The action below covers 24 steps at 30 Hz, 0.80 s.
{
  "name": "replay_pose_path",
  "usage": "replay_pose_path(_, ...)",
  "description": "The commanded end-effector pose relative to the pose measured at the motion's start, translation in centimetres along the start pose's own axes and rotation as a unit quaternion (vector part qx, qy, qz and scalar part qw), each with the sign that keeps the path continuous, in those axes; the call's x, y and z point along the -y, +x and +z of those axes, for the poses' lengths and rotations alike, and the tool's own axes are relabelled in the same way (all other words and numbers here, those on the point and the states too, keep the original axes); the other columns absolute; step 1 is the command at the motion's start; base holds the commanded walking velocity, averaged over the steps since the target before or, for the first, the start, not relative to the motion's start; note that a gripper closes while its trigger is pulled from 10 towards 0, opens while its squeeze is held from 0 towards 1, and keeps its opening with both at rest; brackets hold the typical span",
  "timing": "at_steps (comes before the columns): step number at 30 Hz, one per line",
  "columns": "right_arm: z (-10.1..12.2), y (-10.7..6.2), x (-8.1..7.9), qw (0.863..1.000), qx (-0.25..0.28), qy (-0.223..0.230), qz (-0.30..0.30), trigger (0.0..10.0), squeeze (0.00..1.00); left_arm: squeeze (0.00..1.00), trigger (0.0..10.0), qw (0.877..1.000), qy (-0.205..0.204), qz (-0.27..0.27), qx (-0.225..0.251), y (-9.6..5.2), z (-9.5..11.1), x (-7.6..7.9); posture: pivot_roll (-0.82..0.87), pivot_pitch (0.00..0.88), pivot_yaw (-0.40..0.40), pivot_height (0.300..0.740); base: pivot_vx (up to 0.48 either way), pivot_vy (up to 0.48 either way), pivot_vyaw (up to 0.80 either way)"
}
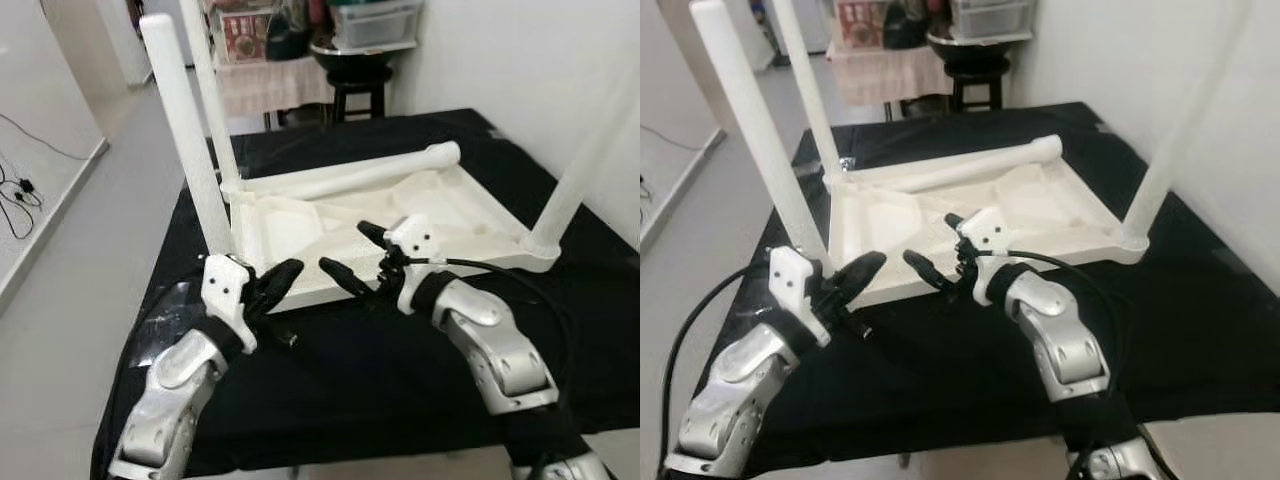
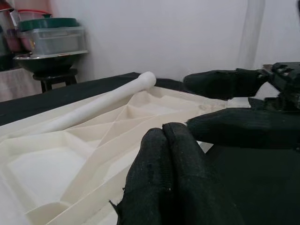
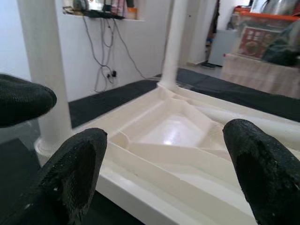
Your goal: Building children table
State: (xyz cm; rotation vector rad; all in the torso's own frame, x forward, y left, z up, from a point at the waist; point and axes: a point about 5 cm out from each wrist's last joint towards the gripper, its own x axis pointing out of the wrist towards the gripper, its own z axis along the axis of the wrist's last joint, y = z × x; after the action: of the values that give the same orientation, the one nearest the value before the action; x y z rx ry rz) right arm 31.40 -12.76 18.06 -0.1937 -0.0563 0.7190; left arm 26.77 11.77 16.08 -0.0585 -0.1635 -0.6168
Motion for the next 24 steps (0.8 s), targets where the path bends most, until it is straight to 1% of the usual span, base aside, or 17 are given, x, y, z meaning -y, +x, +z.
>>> replay_pose_path(1, -0.1, -0.2, 0.5, 1.000, -0.006, -0.015, -0.006, 10.0, 0.00, 0.00, 10.0, 1.000, -0.007, 0.007, -0.002, 0.0, -0.1, 0.1, -0.05, 0.053, -0.004, 0.740, 0.000, -0.461, 0.00)
replay_pose_path(4, -0.1, -0.1, 0.8, 1.000, -0.008, -0.023, -0.008, 10.0, 0.00, 0.00, 10.0, 1.000, -0.005, 0.018, -0.001, 0.0, 0.0, -0.1, -0.05, 0.053, -0.004, 0.740, 0.000, -0.461, 0.00)
replay_pose_path(5, 0.0, 0.3, 0.9, 0.999, -0.020, -0.042, 0.004, 10.0, 0.00, 0.00, 10.0, 1.000, -0.009, 0.027, 0.000, -0.1, -0.1, -0.3, -0.05, 0.052, -0.005, 0.740, 0.000, 0.000, 0.80)
replay_pose_path(6, 0.0, 0.3, 0.9, 0.999, -0.020, -0.042, 0.004, 10.0, 0.00, 0.00, 10.0, 1.000, -0.009, 0.027, 0.000, -0.1, -0.1, -0.3, -0.05, 0.052, -0.005, 0.740, 0.000, 0.000, 0.80)
replay_pose_path(8, 0.2, 0.8, 1.3, 0.996, -0.040, -0.075, 0.022, 10.0, 0.00, 0.00, 10.0, 0.999, -0.016, 0.038, 0.000, -0.2, -0.1, -0.3, -0.05, 0.049, -0.008, 0.740, 0.000, 0.000, 0.80)
replay_pose_path(9, 0.2, 0.8, 1.3, 0.996, -0.040, -0.075, 0.022, 10.0, 0.00, 0.00, 10.0, 0.999, -0.016, 0.038, 0.000, -0.2, -0.1, -0.3, -0.05, 0.049, -0.008, 0.740, 0.000, 0.000, 0.80)
replay_pose_path(10, 0.3, 1.0, 1.4, 0.995, -0.046, -0.088, 0.028, 10.0, 0.00, 0.00, 10.0, 0.999, -0.017, 0.041, -0.001, -0.3, -0.2, -0.4, -0.04, 0.048, -0.009, 0.740, 0.000, 0.000, 0.80)
replay_pose_path(12, 0.3, 1.4, 2.1, 0.993, -0.063, -0.104, 0.012, 10.0, 0.00, 0.00, 10.0, 0.999, -0.019, 0.049, -0.001, -0.3, -0.3, -0.4, -0.04, 0.046, -0.014, 0.740, 0.000, 0.000, 0.80)
replay_pose_path(13, 0.3, 1.4, 2.1, 0.993, -0.063, -0.104, 0.012, 10.0, 0.00, 0.00, 10.0, 0.999, -0.019, 0.049, -0.001, -0.3, -0.3, -0.4, -0.04, 0.046, -0.014, 0.740, 0.000, 0.000, 0.80)
replay_pose_path(14, 0.4, 1.6, 2.6, 0.991, -0.069, -0.111, -0.009, 10.0, 0.00, 0.00, 10.0, 0.998, -0.020, 0.051, -0.001, -0.4, -0.3, -0.3, -0.04, 0.045, -0.016, 0.740, 0.000, 0.000, 0.80)
replay_pose_path(17, 0.4, 1.7, 3.1, 0.990, -0.073, -0.118, -0.032, 10.0, 0.00, 0.00, 10.0, 0.998, -0.022, 0.053, -0.001, -0.4, -0.3, -0.3, -0.04, 0.045, -0.016, 0.740, 0.000, 0.000, 0.80)
replay_pose_path(18, 0.2, 1.8, 4.4, 0.986, -0.093, -0.114, -0.082, 10.0, 0.00, 0.00, 10.0, 0.998, -0.026, 0.055, -0.004, -0.4, -0.4, -0.3, -0.04, 0.043, -0.012, 0.740, 0.000, 0.000, 0.00)
replay_pose_path(19, 0.2, 1.8, 4.4, 0.986, -0.093, -0.114, -0.082, 10.0, 0.00, 0.00, 10.0, 0.998, -0.026, 0.055, -0.004, -0.4, -0.4, -0.3, -0.04, 0.043, -0.012, 0.740, 0.000, 0.000, 0.00)
replay_pose_path(20, 0.0, 1.9, 4.7, 0.984, -0.108, -0.113, -0.090, 10.0, 0.00, 0.00, 10.0, 0.998, -0.027, 0.054, -0.006, -0.4, -0.5, -0.3, -0.04, 0.043, -0.011, 0.740, 0.000, 0.000, 0.00)
replay_pose_path(21, -0.1, 2.1, 4.8, 0.982, -0.128, -0.116, -0.080, 10.0, 0.00, 0.00, 10.0, 0.998, -0.028, 0.052, -0.008, -0.3, -0.5, -0.2, -0.04, 0.044, -0.011, 0.740, 0.000, 0.000, 0.00)
replay_pose_path(23, -0.1, 2.1, 4.7, 0.981, -0.133, -0.119, -0.072, 10.0, 0.00, 0.00, 10.0, 0.998, -0.027, 0.051, -0.008, -0.3, -0.5, -0.2, -0.04, 0.044, -0.011, 0.740, 0.000, 0.000, 0.00)
replay_pose_path(24, -0.1, 2.4, 4.2, 0.979, -0.154, -0.128, -0.044, 10.0, 0.00, 0.00, 10.0, 0.998, -0.026, 0.049, -0.008, -0.4, -0.5, -0.2, -0.05, 0.045, -0.008, 0.740, 0.000, 0.000, 0.00)
